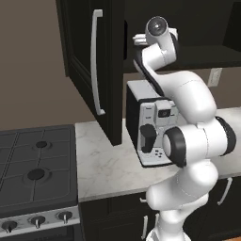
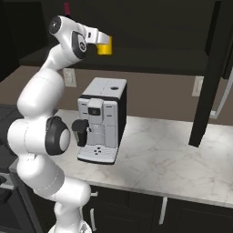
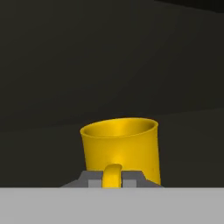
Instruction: Open the cabinet directly in front. Then move the wine and the mug to the dining counter with the candle on it.
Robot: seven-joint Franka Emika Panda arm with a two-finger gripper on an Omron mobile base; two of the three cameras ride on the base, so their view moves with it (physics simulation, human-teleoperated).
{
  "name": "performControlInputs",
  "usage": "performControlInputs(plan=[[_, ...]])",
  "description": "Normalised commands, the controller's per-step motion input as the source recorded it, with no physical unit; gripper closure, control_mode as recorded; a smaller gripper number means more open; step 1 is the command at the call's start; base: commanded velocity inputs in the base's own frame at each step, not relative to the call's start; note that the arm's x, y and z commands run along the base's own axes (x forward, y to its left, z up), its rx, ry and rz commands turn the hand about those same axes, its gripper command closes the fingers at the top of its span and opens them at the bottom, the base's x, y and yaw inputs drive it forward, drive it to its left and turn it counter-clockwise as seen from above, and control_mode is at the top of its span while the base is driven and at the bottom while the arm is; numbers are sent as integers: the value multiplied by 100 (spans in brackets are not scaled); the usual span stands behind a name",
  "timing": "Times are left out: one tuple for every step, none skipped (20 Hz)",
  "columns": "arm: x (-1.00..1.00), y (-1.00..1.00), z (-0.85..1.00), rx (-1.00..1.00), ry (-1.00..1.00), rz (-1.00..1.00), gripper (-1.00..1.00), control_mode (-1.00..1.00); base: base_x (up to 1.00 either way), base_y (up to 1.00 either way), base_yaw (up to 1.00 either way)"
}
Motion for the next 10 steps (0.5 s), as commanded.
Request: performControlInputs(plan=[[-21,0,40,0,-30,0,100,-100,0,0,0],[-30,0,46,0,-37,0,100,-100,0,0,0],[-36,0,41,0,-39,0,100,-100,0,0,0],[-39,0,27,0,-28,0,100,-100,0,0,0],[0,0,1,0,-8,0,100,-100,0,0,0],[0,0,0,0,0,0,100,-100,0,0,0],[0,0,0,0,0,0,100,-100,0,0,0],[-8,0,0,0,0,0,100,-100,0,0,0],[-66,0,0,0,-7,0,100,-100,0,0,0],[-98,0,0,0,-9,0,100,-100,0,0,0]])
